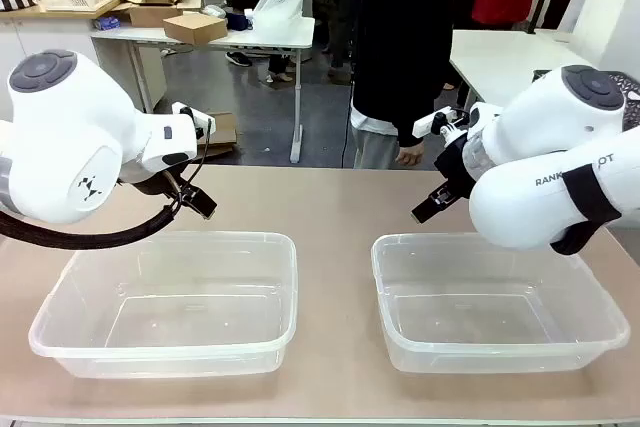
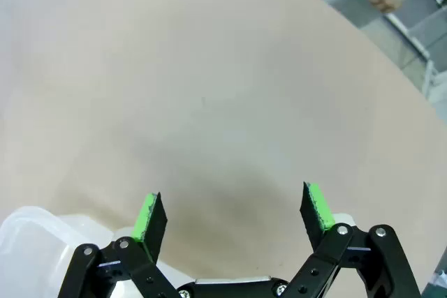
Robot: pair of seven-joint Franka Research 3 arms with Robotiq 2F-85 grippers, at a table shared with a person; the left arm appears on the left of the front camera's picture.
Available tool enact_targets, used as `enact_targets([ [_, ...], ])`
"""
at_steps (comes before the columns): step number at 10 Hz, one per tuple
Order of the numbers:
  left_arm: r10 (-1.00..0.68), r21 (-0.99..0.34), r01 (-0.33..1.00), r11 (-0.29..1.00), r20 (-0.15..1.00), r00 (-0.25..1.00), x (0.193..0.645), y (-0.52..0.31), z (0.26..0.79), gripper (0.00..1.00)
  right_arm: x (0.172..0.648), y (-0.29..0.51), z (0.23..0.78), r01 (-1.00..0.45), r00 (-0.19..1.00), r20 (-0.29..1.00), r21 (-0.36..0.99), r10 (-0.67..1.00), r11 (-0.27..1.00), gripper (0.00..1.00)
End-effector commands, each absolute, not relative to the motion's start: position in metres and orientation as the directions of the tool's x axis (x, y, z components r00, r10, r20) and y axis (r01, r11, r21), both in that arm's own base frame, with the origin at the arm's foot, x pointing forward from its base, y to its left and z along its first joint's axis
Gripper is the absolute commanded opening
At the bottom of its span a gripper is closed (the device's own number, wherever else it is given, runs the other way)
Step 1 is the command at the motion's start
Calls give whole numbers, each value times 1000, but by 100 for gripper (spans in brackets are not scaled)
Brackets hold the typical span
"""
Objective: Sort the waste into each basket.
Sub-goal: Pick up the Organizing box on the left side of the table and lift it.
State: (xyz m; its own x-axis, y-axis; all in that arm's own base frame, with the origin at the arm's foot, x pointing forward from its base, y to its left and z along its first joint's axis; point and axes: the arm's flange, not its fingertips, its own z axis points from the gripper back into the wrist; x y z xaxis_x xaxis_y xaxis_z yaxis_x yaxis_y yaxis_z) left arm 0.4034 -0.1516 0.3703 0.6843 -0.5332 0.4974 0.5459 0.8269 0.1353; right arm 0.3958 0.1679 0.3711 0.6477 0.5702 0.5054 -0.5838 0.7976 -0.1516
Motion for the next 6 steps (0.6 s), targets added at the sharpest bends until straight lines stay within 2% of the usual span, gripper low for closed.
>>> enact_targets([
  [1,-533,135,546,827,497,684,403,-152,370,100,396,168,371,-584,648,505,-152,570,798,100],
  [6,-533,135,546,827,497,684,403,-152,370,100,396,168,371,-584,648,505,-152,570,798,100],
])
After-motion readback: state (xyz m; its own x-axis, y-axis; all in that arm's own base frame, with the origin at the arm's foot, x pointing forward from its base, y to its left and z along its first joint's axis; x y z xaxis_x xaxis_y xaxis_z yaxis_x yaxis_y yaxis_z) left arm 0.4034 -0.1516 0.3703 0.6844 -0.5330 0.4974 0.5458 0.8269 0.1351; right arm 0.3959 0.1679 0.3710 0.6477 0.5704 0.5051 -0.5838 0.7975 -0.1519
